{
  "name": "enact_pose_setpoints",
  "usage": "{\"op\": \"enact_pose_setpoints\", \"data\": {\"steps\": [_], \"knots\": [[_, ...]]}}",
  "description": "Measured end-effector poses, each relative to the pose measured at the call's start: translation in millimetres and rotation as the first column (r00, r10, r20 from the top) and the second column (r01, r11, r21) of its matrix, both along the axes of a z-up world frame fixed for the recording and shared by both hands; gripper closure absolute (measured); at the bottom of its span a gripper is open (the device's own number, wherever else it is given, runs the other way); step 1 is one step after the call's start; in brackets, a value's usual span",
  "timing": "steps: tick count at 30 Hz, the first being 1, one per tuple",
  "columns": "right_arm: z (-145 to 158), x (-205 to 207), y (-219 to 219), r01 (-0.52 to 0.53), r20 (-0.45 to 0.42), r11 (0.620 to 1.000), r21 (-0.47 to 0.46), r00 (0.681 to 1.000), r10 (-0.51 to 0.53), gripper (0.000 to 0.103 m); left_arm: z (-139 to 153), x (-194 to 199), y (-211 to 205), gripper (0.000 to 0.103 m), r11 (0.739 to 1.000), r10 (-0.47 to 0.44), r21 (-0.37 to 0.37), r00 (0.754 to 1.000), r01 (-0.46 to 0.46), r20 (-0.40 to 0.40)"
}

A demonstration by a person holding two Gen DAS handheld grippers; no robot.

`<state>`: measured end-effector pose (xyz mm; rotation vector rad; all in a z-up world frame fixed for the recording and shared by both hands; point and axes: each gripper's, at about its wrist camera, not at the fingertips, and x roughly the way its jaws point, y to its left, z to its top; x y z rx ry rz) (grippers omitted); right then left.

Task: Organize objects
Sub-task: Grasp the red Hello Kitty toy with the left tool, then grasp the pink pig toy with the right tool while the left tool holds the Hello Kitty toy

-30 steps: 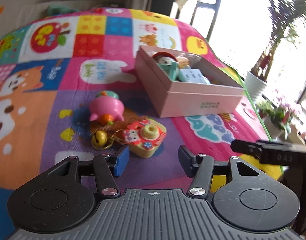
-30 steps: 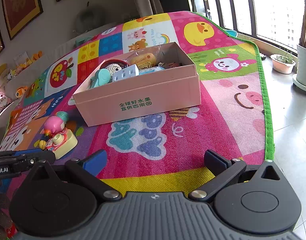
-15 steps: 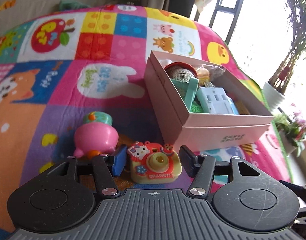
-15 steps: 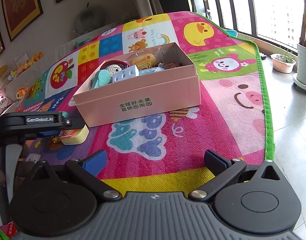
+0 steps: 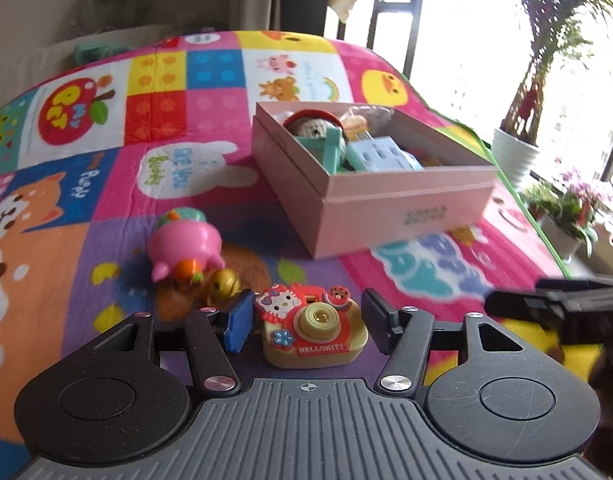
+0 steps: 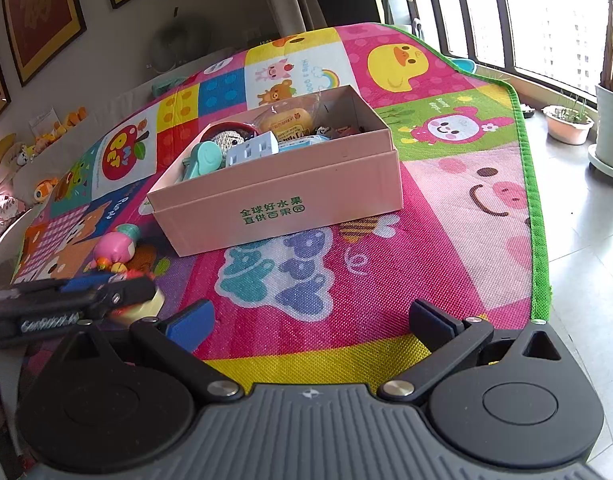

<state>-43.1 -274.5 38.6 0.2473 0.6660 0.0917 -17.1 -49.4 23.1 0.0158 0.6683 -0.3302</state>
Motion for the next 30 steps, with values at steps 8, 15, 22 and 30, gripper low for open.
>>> {"op": "enact_pose_setpoints", "data": {"steps": [8,15,22,30], "knots": [[0,0,-1,-0.002,-0.001,1.0,-0.004,1.0,0.002,0.0,-12,-18,-22,0.036,0.986,-0.079,0.152,0.996,0.074,0.03],[0,0,-1,-0.002,-0.001,1.0,-0.003,1.0,0.002,0.0,-12,-17,-15,0.036,0.993,-0.064,0.096,0.998,0.061,0.021],[0,0,3,-0.006,-0.013,0.999,-0.036,1.0,0.006,0.0,-11,-30,-5,0.037,0.994,-0.036,0.104,0.999,0.034,0.014],[0,6,15,-0.038,-0.058,0.992,-0.122,0.998,0.031,0.0,-11,-34,58,0.037,0.991,0.131,0.041,0.991,-0.131,0.007]]}}
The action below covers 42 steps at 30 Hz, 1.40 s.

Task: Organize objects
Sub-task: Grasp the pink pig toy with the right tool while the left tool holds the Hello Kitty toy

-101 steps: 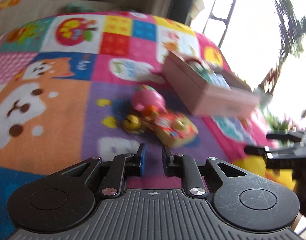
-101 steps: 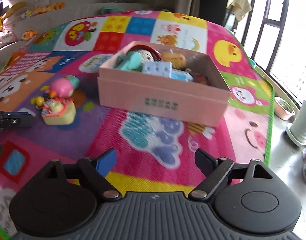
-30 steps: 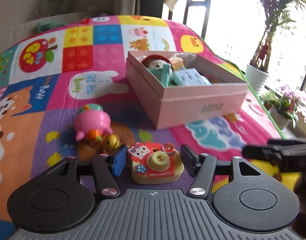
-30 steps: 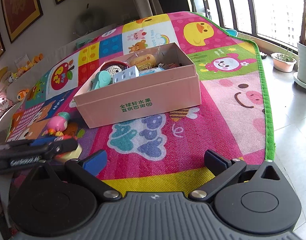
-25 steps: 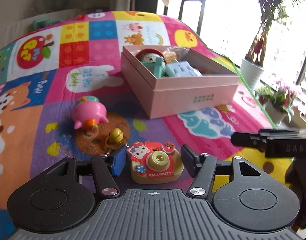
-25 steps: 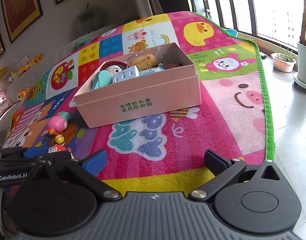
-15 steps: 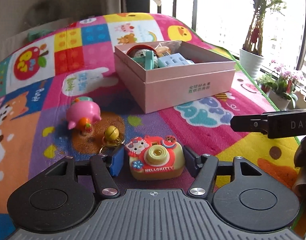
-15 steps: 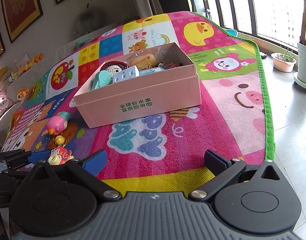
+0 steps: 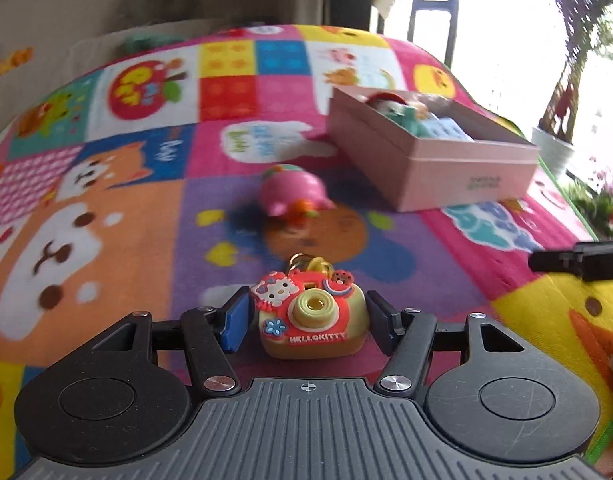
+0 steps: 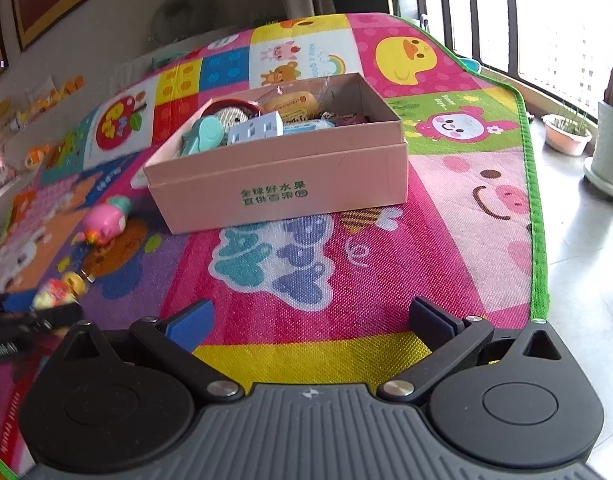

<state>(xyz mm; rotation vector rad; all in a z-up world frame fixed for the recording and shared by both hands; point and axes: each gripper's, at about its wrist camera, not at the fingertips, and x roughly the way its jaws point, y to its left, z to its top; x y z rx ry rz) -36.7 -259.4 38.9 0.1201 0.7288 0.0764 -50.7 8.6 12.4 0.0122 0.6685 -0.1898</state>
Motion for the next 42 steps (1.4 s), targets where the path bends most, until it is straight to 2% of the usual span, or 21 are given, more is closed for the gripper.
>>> {"op": "enact_pose_setpoints", "data": {"steps": [3,6,12,14,17,19,21,24,26,27,28,33,39,42], "knots": [[-2,5,19,-0.031,-0.034,0.992,-0.124,0.999,0.027,0.0,1,-2,6,0.037,1.0,0.015,-0.022,1.0,-0.015,0.006],[7,10,33,-0.146,-0.058,0.987,-0.073,0.988,0.142,0.0,0,-2,8,0.037,0.999,0.015,-0.028,1.0,-0.015,0.009],[63,32,97,-0.307,0.052,0.95,-0.06,0.949,0.31,0.0,0,-2,7,0.037,1.0,0.016,-0.027,1.0,-0.016,0.015],[75,48,121,-0.345,0.063,0.936,-0.064,0.935,0.349,0.003,-1,-2,9,0.037,0.999,0.018,-0.049,1.0,-0.017,0.017],[80,68,157,-0.372,0.089,0.918,-0.14,0.918,0.386,0.014,-2,-3,13,0.037,0.996,0.021,-0.083,1.0,-0.019,0.018],[76,84,175,-0.409,0.063,0.897,-0.169,0.903,0.424,0.025,-2,-3,14,0.037,0.995,0.021,-0.094,1.0,-0.02,0.018],[67,99,189,-0.435,0.021,0.882,-0.183,0.895,0.446,0.031,-2,-3,15,0.037,0.995,0.022,-0.102,1.0,-0.02,0.019],[50,114,201,-0.444,-0.022,0.872,-0.206,0.893,0.449,0.032,-2,-4,18,0.037,0.992,0.025,-0.125,0.999,-0.022,0.02],[39,119,203,-0.449,-0.05,0.869,-0.208,0.892,0.449,0.038,-2,-4,20,0.037,0.99,0.026,-0.141,0.999,-0.023,0.02],[35,121,204,-0.453,-0.069,0.868,-0.205,0.891,0.449,0.048,-3,-4,20,0.037,0.989,0.026,-0.145,0.999,-0.023,0.02],[33,122,204,-0.46,-0.09,0.867,-0.19,0.888,0.452,0.055,-3,-4,21,0.037,0.989,0.027,-0.147,0.999,-0.023,0.02],[36,103,187,-0.456,-0.091,0.867,-0.199,0.89,0.447,0.056,-3,-4,22,0.037,0.987,0.027,-0.158,0.999,-0.024,0.02],[41,47,136,-0.48,-0.127,0.847,-0.228,0.877,0.463,0.056,-4,-4,23,0.037,0.987,0.028,-0.16,0.999,-0.024,0.02],[37,10,111,-0.506,-0.127,0.822,-0.262,0.862,0.491,0.055,-4,-4,23,0.037,0.987,0.027,-0.157,0.999,-0.024,0.02]]}}
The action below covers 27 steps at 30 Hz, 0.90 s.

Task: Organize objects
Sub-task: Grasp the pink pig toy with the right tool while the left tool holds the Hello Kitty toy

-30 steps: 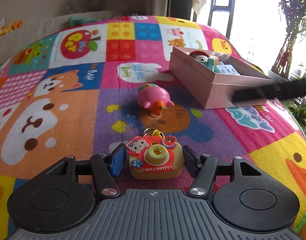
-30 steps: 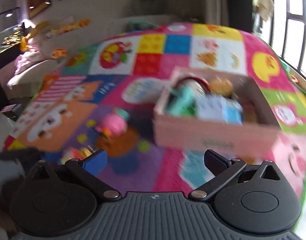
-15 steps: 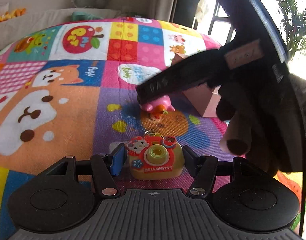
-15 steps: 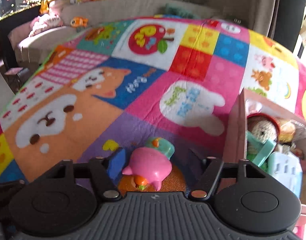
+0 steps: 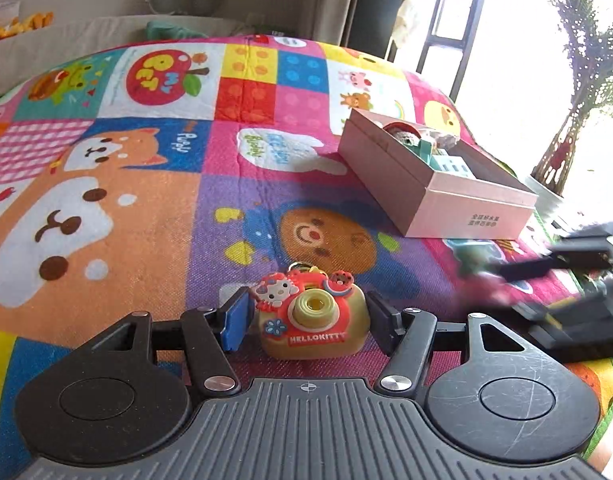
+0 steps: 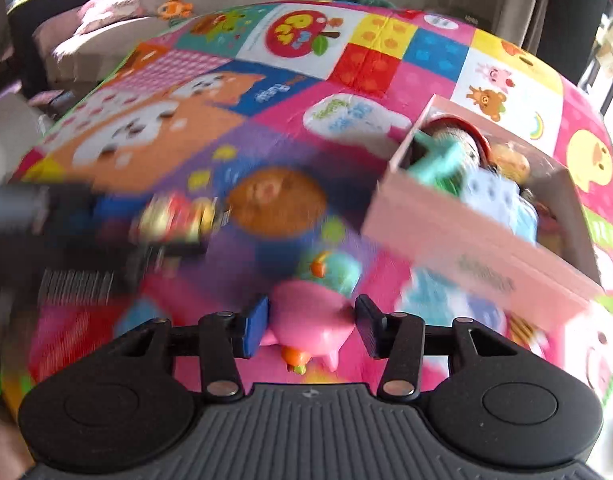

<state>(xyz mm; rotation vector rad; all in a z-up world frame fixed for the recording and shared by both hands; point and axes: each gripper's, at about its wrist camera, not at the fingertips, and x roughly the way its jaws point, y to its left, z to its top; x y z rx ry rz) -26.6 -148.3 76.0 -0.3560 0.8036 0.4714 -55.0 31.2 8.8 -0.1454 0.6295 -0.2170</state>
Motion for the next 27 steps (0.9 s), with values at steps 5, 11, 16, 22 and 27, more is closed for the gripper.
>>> {"op": "enact_pose_setpoints", "data": {"steps": [5,11,16,22,27], "knots": [[-1,-45,-27,-0.01,0.036,0.999,-0.032,0.999,0.011,0.049,0,1,-1,0.037,1.0,0.0,0.015,1.0,0.0,-0.001],[-5,-53,-50,0.108,0.041,0.994,-0.008,0.993,-0.108,0.038,0,1,-6,0.037,0.999,0.0,0.045,1.0,0.0,-0.002],[1,-57,-38,0.044,0.046,0.997,0.068,0.998,-0.048,0.024,0,0,-7,0.037,0.999,-0.001,0.051,1.0,0.001,-0.002],[2,-54,-8,-0.038,0.073,0.99,0.134,0.997,0.028,0.02,0,0,-4,0.037,1.0,0.003,0.027,1.0,-0.003,-0.002],[-11,-47,15,-0.059,0.108,0.993,0.104,0.993,0.048,0.02,0,1,-3,0.037,1.0,0.003,0.02,1.0,-0.003,-0.003]]}}
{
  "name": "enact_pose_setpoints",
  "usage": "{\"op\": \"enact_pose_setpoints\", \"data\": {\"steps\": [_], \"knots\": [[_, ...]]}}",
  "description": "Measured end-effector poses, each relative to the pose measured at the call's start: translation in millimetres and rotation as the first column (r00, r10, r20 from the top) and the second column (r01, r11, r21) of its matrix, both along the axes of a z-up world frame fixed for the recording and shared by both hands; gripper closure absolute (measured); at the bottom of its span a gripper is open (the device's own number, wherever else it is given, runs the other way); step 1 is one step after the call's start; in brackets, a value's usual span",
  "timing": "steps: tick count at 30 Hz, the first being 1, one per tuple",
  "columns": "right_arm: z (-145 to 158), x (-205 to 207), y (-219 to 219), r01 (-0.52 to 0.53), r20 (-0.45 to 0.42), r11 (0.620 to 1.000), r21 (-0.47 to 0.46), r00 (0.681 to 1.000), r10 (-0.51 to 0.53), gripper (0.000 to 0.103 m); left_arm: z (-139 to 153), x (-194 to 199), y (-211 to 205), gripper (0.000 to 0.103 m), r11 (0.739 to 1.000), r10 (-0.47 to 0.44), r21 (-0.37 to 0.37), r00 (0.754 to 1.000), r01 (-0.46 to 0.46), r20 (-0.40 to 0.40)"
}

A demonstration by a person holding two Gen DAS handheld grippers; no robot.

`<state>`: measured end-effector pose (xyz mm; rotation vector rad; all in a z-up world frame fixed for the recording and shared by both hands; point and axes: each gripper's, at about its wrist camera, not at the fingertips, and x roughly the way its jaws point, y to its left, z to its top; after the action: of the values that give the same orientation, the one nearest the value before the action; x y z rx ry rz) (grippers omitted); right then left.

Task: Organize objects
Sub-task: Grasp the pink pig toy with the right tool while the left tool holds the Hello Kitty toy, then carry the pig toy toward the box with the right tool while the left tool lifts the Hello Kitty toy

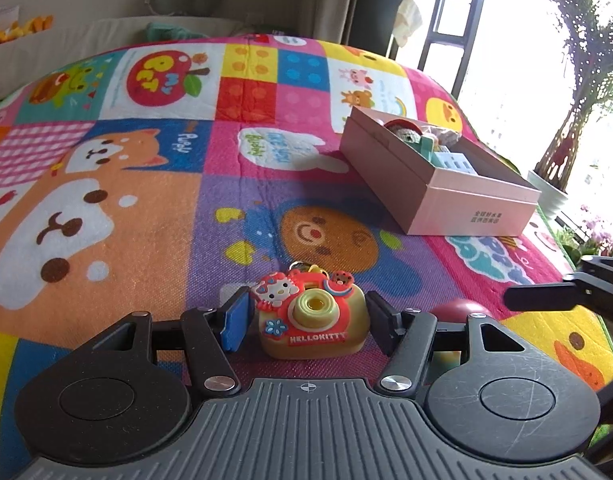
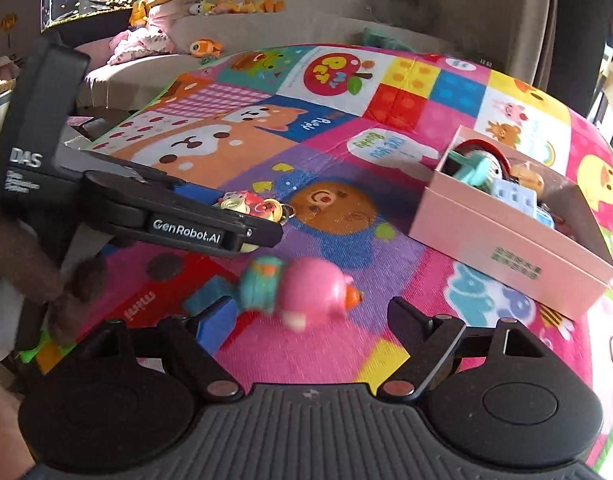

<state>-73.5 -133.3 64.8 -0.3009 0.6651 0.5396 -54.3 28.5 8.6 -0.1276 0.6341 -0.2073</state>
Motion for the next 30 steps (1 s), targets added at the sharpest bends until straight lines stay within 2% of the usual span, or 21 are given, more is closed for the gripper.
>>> {"op": "enact_pose_setpoints", "data": {"steps": [2,4,10,15,20,21,24,27,30], "knots": [[-3,5,4,-0.001,-0.005,1.0,0.021,1.0,0.001,0.02,0,0,0,0.037,1.0,0.0,0.002,1.0,0.0,0.0],[-6,9,8,0.001,-0.018,1.0,0.021,1.0,-0.001,0.031,0,0,0,0.037,1.0,0.0,0.0,1.0,0.0,0.0],[0,1,-5,0.022,-0.006,1.0,-0.009,1.0,-0.022,0.034,-1,0,-1,0.037,1.0,0.0,0.003,1.0,0.0,0.0],[17,-10,-52,0.147,0.027,0.989,0.02,0.989,-0.147,0.034,0,-1,-5,0.037,0.999,0.002,0.04,1.0,-0.002,0.0],[36,-24,-111,0.297,0.089,0.95,0.1,0.948,-0.306,0.034,3,-3,-24,0.038,0.987,0.003,0.159,1.0,-0.002,-0.011],[39,-27,-121,0.32,0.106,0.94,0.116,0.937,-0.332,0.034,5,-3,-26,0.043,0.988,-0.005,0.154,1.0,0.007,-0.014],[43,-33,-147,0.36,0.148,0.918,0.166,0.911,-0.384,0.034,26,-3,-38,0.042,0.992,-0.059,0.111,0.998,0.058,0.014],[43,-31,-164,0.379,0.173,0.9,0.213,0.892,-0.417,0.034,65,7,-64,0.042,0.986,-0.125,0.124,0.985,0.11,0.118],[40,-28,-176,0.388,0.164,0.882,0.268,0.884,-0.438,0.034,101,33,-97,0.042,0.974,-0.198,0.146,0.962,0.172,0.187]]}}
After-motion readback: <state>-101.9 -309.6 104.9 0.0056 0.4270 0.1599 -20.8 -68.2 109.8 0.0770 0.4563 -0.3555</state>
